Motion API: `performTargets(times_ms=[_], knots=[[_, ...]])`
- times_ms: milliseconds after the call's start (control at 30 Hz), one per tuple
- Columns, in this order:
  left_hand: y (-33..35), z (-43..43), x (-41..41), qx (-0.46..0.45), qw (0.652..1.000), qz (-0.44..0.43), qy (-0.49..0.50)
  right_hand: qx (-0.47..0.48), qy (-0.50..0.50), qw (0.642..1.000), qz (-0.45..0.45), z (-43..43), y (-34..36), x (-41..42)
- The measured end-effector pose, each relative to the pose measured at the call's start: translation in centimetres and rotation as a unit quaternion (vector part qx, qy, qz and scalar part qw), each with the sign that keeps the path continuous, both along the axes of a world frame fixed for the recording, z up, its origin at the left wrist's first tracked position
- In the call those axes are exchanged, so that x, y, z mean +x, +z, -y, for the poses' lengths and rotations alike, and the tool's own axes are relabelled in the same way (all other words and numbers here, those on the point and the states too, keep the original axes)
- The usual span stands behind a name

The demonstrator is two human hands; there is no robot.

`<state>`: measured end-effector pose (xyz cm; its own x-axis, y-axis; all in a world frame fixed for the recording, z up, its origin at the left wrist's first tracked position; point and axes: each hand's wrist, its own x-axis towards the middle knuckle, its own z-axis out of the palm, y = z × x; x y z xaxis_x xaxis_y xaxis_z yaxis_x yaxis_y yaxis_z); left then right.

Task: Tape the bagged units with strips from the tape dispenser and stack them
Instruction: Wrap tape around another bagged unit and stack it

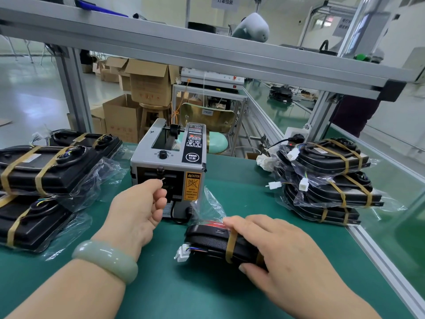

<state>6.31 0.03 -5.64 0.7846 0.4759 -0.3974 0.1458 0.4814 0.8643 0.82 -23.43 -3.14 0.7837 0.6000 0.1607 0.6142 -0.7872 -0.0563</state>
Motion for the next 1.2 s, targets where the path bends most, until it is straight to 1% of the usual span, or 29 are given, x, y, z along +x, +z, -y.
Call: performTargets(times_ms=[267, 500, 633, 767, 833, 933, 1033, 1100, 1167, 1200], knots=[[-0.2, -0.4, -1.5, -0.044, 0.998, 0.019, -0.030, -0.004, -0.024, 1.000, 0.009, 0.0, 0.1, -0.3], [-0.1, 0.4, -3.3, -0.034, 0.996, 0.059, -0.054, -0.007, -0.028, 0.999, 0.031, 0.0, 0.1, -0.3], [0.2, 1.0, -4.9, -0.051, 0.985, 0.117, -0.120, -0.002, -0.049, 0.998, 0.048, -0.1, 0.2, -0.5], [0.7, 2.0, -6.5, -0.074, 0.963, 0.161, -0.204, -0.006, -0.032, 0.999, 0.020, -0.3, 0.1, -0.3], [0.8, 2.7, -6.9, -0.068, 0.956, 0.169, -0.229, 0.014, -0.028, 1.000, 0.004, -0.3, -0.1, -0.3], [0.4, 3.5, -7.1, -0.023, 0.953, 0.175, -0.248, 0.041, -0.030, 0.999, 0.000, -0.3, -0.1, -0.3], [0.3, 3.8, -7.3, 0.023, 0.946, 0.188, -0.262, 0.042, -0.022, 0.999, 0.008, -0.2, -0.2, -0.2], [0.0, 3.1, -7.0, 0.083, 0.953, 0.191, -0.222, 0.042, -0.026, 0.999, 0.013, -0.1, -0.3, 0.0], [-0.4, 1.8, -6.0, 0.157, 0.961, 0.178, -0.140, 0.042, -0.028, 0.999, 0.007, -0.1, -0.2, 0.1], [-0.6, 0.9, -5.3, 0.178, 0.966, 0.167, -0.089, 0.041, -0.029, 0.999, 0.004, -0.2, -0.2, 0.1]])
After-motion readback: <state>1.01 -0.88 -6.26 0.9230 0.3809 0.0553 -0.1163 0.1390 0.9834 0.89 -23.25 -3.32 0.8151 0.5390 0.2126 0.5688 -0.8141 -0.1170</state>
